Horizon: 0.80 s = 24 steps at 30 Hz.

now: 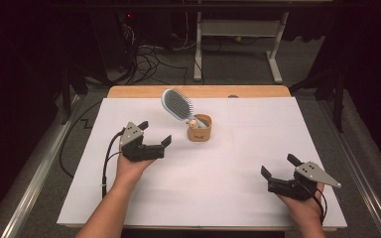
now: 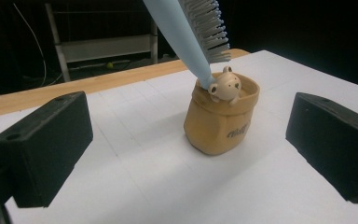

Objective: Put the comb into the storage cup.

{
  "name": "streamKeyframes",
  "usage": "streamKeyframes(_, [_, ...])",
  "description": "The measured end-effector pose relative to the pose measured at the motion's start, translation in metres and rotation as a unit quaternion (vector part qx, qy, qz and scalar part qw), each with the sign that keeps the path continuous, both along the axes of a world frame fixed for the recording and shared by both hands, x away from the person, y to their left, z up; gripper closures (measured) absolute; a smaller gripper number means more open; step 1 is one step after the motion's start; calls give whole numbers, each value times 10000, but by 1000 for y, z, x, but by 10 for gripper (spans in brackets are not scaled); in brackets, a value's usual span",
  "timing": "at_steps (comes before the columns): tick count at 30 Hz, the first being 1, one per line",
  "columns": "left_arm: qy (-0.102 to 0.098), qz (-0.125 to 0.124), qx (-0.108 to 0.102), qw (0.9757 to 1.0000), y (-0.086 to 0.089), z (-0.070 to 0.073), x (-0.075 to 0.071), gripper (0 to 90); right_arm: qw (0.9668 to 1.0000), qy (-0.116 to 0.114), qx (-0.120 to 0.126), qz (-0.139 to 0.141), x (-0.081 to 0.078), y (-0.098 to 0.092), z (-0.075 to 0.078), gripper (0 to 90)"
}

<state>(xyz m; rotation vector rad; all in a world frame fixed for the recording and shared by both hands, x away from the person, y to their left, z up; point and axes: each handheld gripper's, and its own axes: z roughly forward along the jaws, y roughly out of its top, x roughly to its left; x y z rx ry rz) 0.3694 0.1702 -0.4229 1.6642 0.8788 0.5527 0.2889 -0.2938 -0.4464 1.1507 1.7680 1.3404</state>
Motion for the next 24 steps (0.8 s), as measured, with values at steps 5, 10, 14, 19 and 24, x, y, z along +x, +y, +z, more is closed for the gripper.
streamKeyframes(5, [7,-11,53,10000,10,-6,-12,10,10000,1,7,-13,0,0,0,3])
streamKeyframes(10, [33,16,92,10000,22,-11,-24,9,10000,5,8,-16,0,0,0,3])
streamKeyframes(14, [-14,43,149,9999,32,-15,-38,7,10000,6,1,-17,-1,0,0,3])
streamKeyframes(19, [-83,82,255,9996,46,-18,-54,7,10000,4,3,-6,-1,0,0,3])
streamKeyframes(24, [-48,141,196,9997,60,-25,-67,7,10000,-25,-13,8,-2,1,0,3])
